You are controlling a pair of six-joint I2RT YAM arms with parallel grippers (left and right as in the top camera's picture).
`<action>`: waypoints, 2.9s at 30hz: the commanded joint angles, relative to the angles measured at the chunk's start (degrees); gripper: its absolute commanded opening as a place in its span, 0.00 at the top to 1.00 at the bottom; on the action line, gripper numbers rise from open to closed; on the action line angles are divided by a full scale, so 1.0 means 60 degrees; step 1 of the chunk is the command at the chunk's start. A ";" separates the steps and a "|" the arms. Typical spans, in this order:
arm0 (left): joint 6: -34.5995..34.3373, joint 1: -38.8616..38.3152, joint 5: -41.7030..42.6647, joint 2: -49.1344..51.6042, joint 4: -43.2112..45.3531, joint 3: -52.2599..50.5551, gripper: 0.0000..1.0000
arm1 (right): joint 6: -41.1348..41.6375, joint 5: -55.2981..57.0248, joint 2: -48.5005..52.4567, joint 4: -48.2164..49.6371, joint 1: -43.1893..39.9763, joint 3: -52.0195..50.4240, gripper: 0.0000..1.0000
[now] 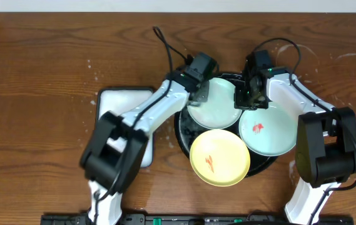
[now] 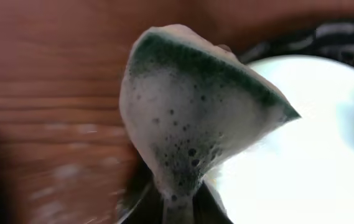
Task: Clean dirty plates on tray and stack at the side
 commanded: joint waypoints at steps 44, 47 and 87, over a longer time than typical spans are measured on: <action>-0.0204 0.4452 0.0630 -0.3636 -0.4350 -0.2841 0.22 | -0.1071 1.0506 -0.4506 -0.1585 0.4707 0.0433 0.99; -0.0208 0.4452 0.0630 -0.3636 -0.4350 -0.2841 0.21 | -0.1089 1.0867 -0.4506 -0.1585 0.5042 0.0433 0.99; -0.0208 0.4452 0.0630 -0.3636 -0.4350 -0.2841 0.20 | -0.1949 1.2856 -0.4506 -0.1599 0.6787 0.0433 0.99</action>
